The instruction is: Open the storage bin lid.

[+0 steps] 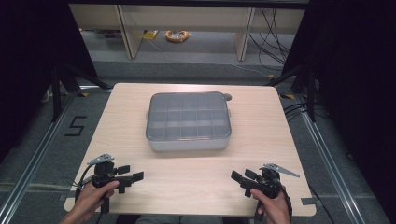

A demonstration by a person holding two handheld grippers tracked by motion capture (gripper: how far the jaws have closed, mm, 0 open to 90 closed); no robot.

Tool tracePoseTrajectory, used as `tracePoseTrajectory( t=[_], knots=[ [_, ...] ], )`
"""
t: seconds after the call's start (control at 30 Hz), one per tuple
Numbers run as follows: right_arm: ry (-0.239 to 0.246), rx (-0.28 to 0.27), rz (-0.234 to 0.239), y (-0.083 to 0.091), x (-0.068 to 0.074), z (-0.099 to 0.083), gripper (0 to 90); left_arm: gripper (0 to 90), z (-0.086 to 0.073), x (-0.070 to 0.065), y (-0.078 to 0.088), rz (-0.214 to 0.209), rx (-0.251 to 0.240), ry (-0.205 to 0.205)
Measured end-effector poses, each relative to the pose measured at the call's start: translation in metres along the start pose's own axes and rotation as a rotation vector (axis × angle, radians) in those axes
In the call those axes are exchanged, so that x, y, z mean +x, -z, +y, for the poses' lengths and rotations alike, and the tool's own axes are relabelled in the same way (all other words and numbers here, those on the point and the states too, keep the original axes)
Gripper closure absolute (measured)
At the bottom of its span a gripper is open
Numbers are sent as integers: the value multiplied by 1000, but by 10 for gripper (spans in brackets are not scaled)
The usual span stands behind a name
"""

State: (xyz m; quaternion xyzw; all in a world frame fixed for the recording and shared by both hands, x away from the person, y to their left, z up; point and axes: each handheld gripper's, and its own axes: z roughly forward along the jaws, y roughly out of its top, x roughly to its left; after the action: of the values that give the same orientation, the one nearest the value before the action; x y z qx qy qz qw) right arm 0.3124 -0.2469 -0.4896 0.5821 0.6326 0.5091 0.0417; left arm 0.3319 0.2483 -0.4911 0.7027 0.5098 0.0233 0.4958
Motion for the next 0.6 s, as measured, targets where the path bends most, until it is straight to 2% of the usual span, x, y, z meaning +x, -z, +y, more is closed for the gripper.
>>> tracePoseTrajectory(
  t=[0.03, 0.07, 0.13, 0.17, 0.2, 0.23, 0.27, 0.3, 0.37, 0.4, 0.43, 0.47, 0.5, 0.53, 0.57, 0.6],
  knots=[
    [9, -18, 13, 0, -1, 7, 253, 162, 4, 2, -1, -1, -7, -3],
    [13, -23, -5, -1, -1, 10, 253, 164, 6, 2, -1, -2, -12, 3],
    [5, -27, 3, -1, -1, 13, 253, 164, 8, 4, -2, -11, -10, 5],
    [23, -38, 4, -2, -2, 17, 254, 165, 10, 5, -2, -2, -12, 7],
    [15, -37, 0, -3, -1, 20, 258, 166, 12, 6, -2, 5, -21, 9],
    [10, -35, 7, -3, 0, 25, 265, 166, 17, 8, -3, -8, -22, 25],
    [47, -44, -20, -5, -3, 29, 267, 166, 19, 8, -4, -2, -26, 32],
    [31, -45, 5, -5, -2, 31, 270, 166, 21, 8, -5, -14, -33, 35],
    [28, -46, 4, -6, -1, 33, 270, 166, 24, 8, -6, -15, -29, 38],
    [61, -58, -9, -9, -4, 40, 270, 166, 29, 8, -7, -6, -32, 37],
    [43, -49, -1, -9, -2, 43, 270, 166, 32, 8, -8, 1, -45, 39],
    [47, -52, -5, -12, -3, 45, 271, 166, 34, 9, -9, 2, -45, 37],
    [-4, -40, 4, -11, 1, 48, 272, 166, 37, 10, -9, -4, -43, 36],
    [-4, -40, 4, -11, 1, 48, 272, 166, 37, 10, -9, -4, -43, 36],
    [51, -55, -16, -17, -4, 54, 277, 167, 40, 10, -10, -1, -41, 34],
    [51, -55, -16, -17, -4, 54, 277, 167, 43, 10, -11, 2, -42, 44]
  ],
)
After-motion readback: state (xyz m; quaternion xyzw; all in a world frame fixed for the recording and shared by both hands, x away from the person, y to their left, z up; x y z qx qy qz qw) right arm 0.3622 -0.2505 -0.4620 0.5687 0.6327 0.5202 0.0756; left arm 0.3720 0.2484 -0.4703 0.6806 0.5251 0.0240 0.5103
